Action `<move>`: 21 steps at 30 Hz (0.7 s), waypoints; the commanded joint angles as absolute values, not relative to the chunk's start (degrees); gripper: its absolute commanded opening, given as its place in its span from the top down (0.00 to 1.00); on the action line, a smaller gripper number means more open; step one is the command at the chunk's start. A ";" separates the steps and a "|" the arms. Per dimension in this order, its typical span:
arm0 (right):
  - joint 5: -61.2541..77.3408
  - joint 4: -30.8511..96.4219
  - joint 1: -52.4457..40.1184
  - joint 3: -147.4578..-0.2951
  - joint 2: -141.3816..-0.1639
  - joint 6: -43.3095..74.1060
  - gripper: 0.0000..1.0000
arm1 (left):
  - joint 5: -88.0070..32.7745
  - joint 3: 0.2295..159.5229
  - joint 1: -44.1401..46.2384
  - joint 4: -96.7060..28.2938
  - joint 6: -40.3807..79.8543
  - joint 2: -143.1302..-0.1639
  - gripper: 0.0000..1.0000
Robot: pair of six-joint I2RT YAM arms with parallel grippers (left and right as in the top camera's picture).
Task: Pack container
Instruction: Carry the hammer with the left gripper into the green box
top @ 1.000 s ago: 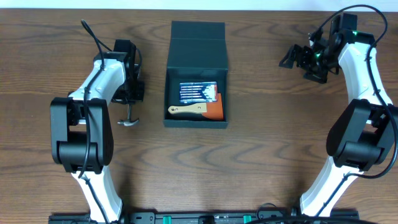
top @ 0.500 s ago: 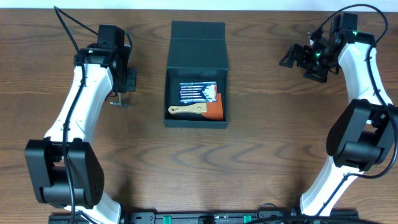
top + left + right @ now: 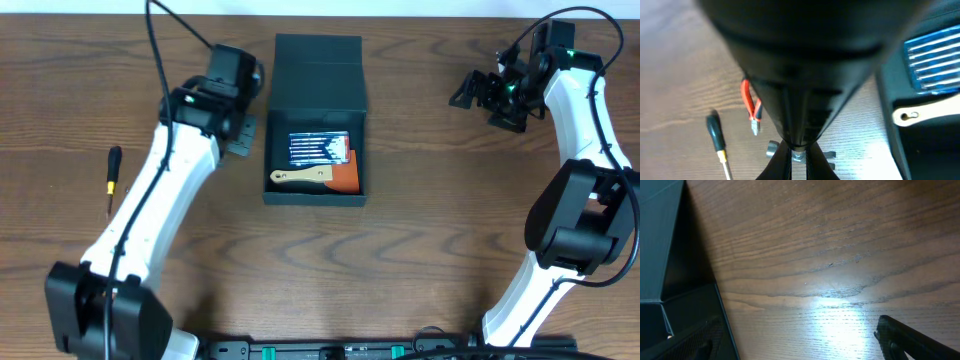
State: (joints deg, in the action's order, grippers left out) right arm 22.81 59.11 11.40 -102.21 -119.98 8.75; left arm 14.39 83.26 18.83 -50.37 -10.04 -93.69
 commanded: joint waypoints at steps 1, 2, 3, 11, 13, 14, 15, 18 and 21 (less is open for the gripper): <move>23.81 59.18 11.00 -102.26 -120.66 9.39 0.01 | 17.82 83.94 22.22 -50.52 -13.19 -90.76 0.94; 23.81 59.18 11.00 -102.26 -120.66 9.39 0.01 | 18.11 83.94 23.35 -50.52 -13.76 -90.24 0.94; 23.81 59.18 11.00 -102.26 -120.66 9.39 0.01 | 18.85 83.94 24.51 -50.50 -14.15 -89.78 0.94; 23.79 59.48 10.90 -102.26 -120.66 9.39 0.01 | 23.66 83.92 35.77 -50.48 -24.56 -88.79 0.94; 23.79 59.55 10.87 -102.26 -120.66 9.39 0.01 | 23.66 83.92 38.28 -50.48 -27.11 -89.10 0.94; 23.79 59.59 10.83 -102.26 -120.66 9.39 0.01 | 23.66 83.92 39.27 -50.48 -28.08 -89.32 0.94; 23.79 59.61 10.83 -102.26 -120.66 9.37 0.01 | 23.64 83.92 40.12 -50.48 -28.77 -89.60 0.94; 23.79 59.64 10.83 -102.26 -120.66 9.39 0.01 | 23.53 83.81 42.06 -50.26 -29.89 -90.56 0.94; 23.81 59.72 10.83 -102.26 -120.66 9.39 0.01 | 22.72 83.70 42.98 -50.17 -31.94 -92.03 0.94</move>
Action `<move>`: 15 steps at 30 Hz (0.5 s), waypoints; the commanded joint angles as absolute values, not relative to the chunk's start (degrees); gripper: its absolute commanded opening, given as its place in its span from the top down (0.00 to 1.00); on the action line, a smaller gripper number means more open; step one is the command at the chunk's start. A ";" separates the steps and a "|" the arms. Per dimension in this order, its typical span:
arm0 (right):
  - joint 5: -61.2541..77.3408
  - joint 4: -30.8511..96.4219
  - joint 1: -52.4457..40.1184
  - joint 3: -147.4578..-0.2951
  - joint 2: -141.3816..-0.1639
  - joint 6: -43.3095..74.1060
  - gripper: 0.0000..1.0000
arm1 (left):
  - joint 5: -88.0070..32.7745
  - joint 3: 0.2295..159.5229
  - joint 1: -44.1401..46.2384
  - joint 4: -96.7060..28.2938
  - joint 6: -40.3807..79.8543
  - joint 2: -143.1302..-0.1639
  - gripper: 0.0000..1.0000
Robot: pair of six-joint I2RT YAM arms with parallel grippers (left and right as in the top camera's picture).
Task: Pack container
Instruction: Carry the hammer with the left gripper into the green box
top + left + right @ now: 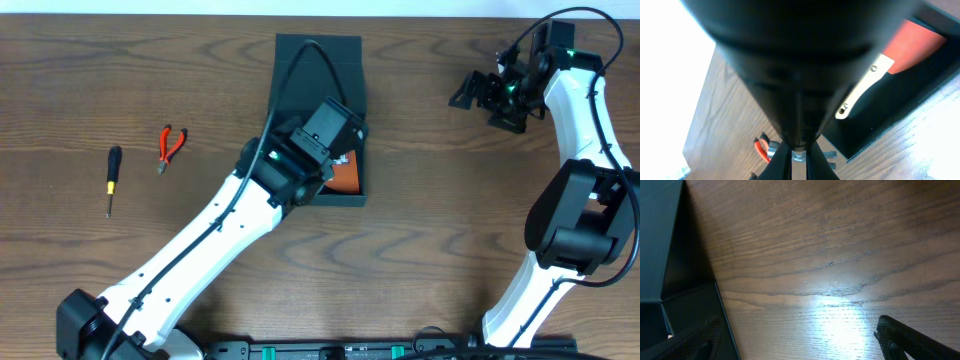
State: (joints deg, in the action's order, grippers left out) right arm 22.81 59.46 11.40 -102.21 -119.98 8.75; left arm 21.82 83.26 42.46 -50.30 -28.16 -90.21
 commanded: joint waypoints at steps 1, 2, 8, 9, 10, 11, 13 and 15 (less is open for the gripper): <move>23.81 59.81 10.83 -102.26 -120.66 9.39 0.01 | 22.52 83.70 43.00 -50.06 -32.21 -92.53 0.94; 23.81 59.83 10.83 -102.26 -120.66 9.39 0.01 | 21.87 83.70 43.00 -50.00 -32.80 -93.47 0.94; 23.81 60.80 10.83 -102.26 -120.66 9.37 0.01 | 19.49 83.70 43.00 -47.46 -35.31 -99.31 0.94; 23.79 61.06 10.83 -102.26 -120.66 9.37 0.01 | 19.51 83.70 43.00 -46.96 -35.66 -100.25 0.94; 23.81 61.19 10.83 -102.26 -120.66 9.37 0.01 | 19.51 83.70 43.00 -46.57 -36.21 -101.10 0.94; 23.79 61.36 10.83 -102.26 -120.66 9.37 0.01 | 19.53 83.70 42.98 -46.11 -36.47 -102.04 0.94; 23.79 61.69 10.83 -102.26 -120.66 9.37 0.01 | 19.49 83.70 42.98 -45.58 -37.36 -103.44 0.94; 23.79 61.89 10.83 -102.26 -120.66 9.37 0.01 | 19.49 83.70 42.98 -45.50 -38.46 -105.08 0.94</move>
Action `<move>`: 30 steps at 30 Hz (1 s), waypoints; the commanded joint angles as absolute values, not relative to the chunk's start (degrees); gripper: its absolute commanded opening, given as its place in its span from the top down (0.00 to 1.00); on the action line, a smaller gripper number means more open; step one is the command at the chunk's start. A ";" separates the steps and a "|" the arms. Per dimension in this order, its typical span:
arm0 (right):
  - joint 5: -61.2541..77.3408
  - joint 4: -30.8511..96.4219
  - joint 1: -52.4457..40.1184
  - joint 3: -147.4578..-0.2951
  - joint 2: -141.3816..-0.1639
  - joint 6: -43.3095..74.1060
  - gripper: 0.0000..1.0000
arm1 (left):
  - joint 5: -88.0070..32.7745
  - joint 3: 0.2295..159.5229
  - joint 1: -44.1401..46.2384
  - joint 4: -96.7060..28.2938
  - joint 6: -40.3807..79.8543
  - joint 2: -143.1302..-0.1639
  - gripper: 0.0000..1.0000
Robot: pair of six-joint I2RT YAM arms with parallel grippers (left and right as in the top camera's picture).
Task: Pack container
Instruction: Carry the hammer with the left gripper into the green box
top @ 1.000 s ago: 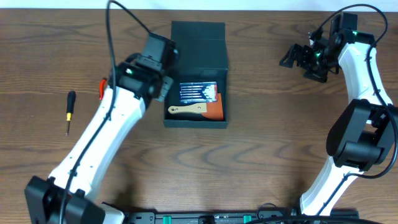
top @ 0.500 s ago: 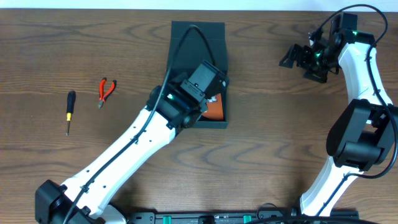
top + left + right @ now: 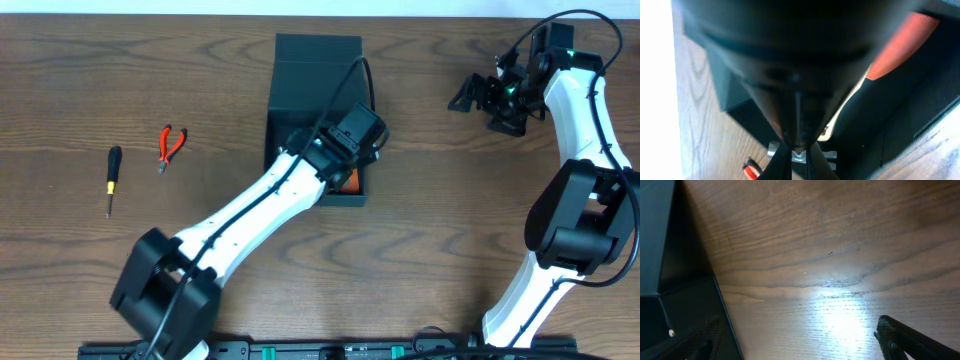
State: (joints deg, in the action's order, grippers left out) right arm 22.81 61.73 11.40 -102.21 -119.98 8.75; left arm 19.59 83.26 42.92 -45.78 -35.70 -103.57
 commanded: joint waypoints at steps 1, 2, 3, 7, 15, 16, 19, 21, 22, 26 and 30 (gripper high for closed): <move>23.79 61.95 10.83 -102.26 -120.66 9.37 0.01 | 19.49 83.70 42.98 -45.56 -38.92 -105.91 0.94; 23.79 61.98 10.83 -102.26 -120.66 9.37 0.01 | 19.53 83.70 42.94 -45.56 -39.03 -107.11 0.94; 23.79 62.00 10.83 -102.26 -120.66 9.37 0.01 | 19.53 83.70 42.94 -45.56 -39.03 -107.98 0.94; 23.79 62.00 10.83 -102.26 -120.66 9.37 0.01 | 19.57 83.70 42.94 -45.54 -40.73 -111.55 0.94; 23.79 62.02 10.83 -102.26 -120.66 9.37 0.01 | 20.47 83.88 42.94 -45.43 -39.72 -112.29 0.56; 23.79 62.02 10.83 -102.26 -120.66 9.37 0.01 | 20.51 84.05 42.89 -45.50 -38.63 -111.96 0.51; 23.79 62.02 10.83 -102.26 -120.66 9.37 0.01 | 20.47 84.31 42.70 -45.47 -35.20 -110.26 0.18; 23.79 62.00 10.83 -102.26 -120.66 9.37 0.01 | 20.45 84.36 42.65 -45.45 -33.43 -108.38 0.08; 23.79 62.00 10.83 -102.26 -120.66 9.37 0.01 | 20.45 84.36 42.68 -45.41 -32.67 -107.31 0.07; 23.79 61.98 10.83 -102.26 -120.66 9.37 0.01 | 20.43 84.36 42.41 -44.53 -28.67 -102.15 0.05; 23.79 61.98 10.83 -102.26 -120.66 9.37 0.01 | 18.96 84.36 40.91 -43.05 -25.17 -98.59 0.02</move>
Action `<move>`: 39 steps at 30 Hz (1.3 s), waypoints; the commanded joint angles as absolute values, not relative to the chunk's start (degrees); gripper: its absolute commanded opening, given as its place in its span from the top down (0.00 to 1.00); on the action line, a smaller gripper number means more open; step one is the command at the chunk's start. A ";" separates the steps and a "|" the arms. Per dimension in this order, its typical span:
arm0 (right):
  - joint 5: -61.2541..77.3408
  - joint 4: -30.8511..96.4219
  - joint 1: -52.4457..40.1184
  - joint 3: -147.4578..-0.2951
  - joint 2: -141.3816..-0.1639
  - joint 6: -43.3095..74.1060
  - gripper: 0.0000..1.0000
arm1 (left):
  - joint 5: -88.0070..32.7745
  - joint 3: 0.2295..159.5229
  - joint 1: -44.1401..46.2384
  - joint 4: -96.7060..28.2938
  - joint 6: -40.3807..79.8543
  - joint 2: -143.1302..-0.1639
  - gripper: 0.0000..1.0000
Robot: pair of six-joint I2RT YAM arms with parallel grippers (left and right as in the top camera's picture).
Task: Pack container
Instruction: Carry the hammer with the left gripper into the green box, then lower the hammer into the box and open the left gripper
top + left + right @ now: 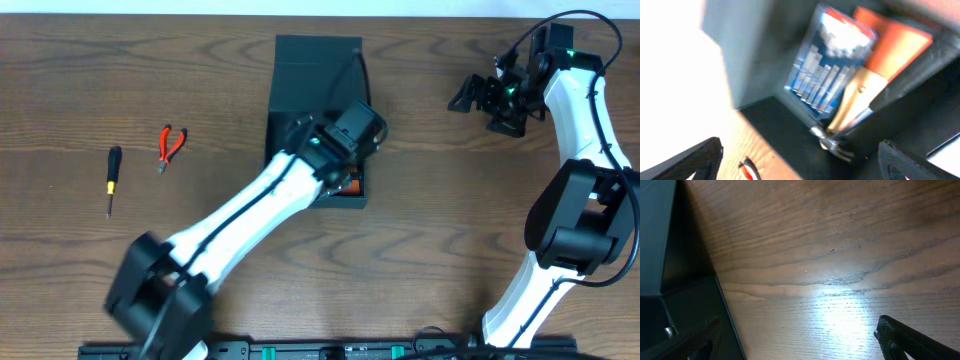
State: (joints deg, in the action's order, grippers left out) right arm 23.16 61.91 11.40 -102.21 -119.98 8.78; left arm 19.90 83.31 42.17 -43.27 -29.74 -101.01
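Note:
The dark open box (316,70) stands at the table's middle back. My left gripper (352,135) hangs over it, open and empty (799,152). In the left wrist view the box (785,120) holds a blue bit set (832,70), an orange piece (897,45), a wooden-handled scraper (852,102) and a black tool with a metal end (875,117) lying across the scraper's handle. Red pliers (170,144) and a black-and-yellow screwdriver (112,180) lie on the table to the left. My right gripper (490,97) is open over bare wood at the back right.
The raised lid of the box stands at its far side. In the right wrist view my right gripper (800,337) has the box's dark edge (670,280) at its left. The red pliers' tips (747,169) show beside the box.
My left gripper was shut on the black tool above the box. Now it is open, and the tool lies inside the box across the scraper. The right arm has not moved.
My left gripper was shut on a black tool on the table just left of the box. Then it held the tool over the box's front, then further over the inside. Now the tool rests in the box and the gripper is open.

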 commanded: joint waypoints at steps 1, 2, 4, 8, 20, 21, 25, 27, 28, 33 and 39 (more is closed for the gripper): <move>23.79 61.95 10.83 -102.26 -120.66 9.37 0.01 | 17.74 84.36 40.53 -43.07 -25.17 -98.35 0.05; 23.79 61.95 10.83 -102.26 -120.66 9.37 0.01 | 16.36 84.36 40.27 -43.20 -25.17 -98.37 0.08; 23.79 61.95 10.83 -102.26 -120.66 9.37 0.01 | 13.54 84.36 40.07 -44.16 -25.12 -98.70 0.09; 23.79 62.15 10.83 -102.26 -120.66 9.37 0.01 | 10.48 84.36 40.07 -45.04 -23.55 -98.78 0.05; 23.79 62.15 10.83 -102.24 -120.66 9.37 0.01 | -4.43 84.36 40.07 -40.99 -21.06 -99.39 0.94; 23.79 62.13 10.83 -102.26 -120.66 9.37 0.01 | -5.52 84.36 40.07 -40.86 -21.08 -99.72 0.94; 23.77 62.13 10.83 -102.26 -120.66 9.37 0.01 | -9.28 84.36 40.10 -41.01 -21.06 -101.62 0.94; 23.77 62.13 10.83 -102.26 -120.66 9.34 0.01 | -10.96 84.36 40.10 -41.32 -21.08 -102.37 0.94; 23.77 62.13 10.83 -102.26 -120.66 9.34 0.01 | -11.68 84.33 40.10 -41.50 -21.06 -102.61 0.94; 23.75 62.08 10.83 -102.26 -120.66 9.32 0.01 | -13.32 84.33 40.10 -44.25 -20.93 -102.78 0.94; 22.85 61.58 10.83 -102.26 -120.66 9.37 0.01 | -15.25 84.23 40.47 -47.55 -20.71 -102.78 0.94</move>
State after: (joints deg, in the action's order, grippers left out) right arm 23.11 61.78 11.40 -102.21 -119.98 8.78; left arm -13.19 83.79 40.18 -46.92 -21.17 -102.52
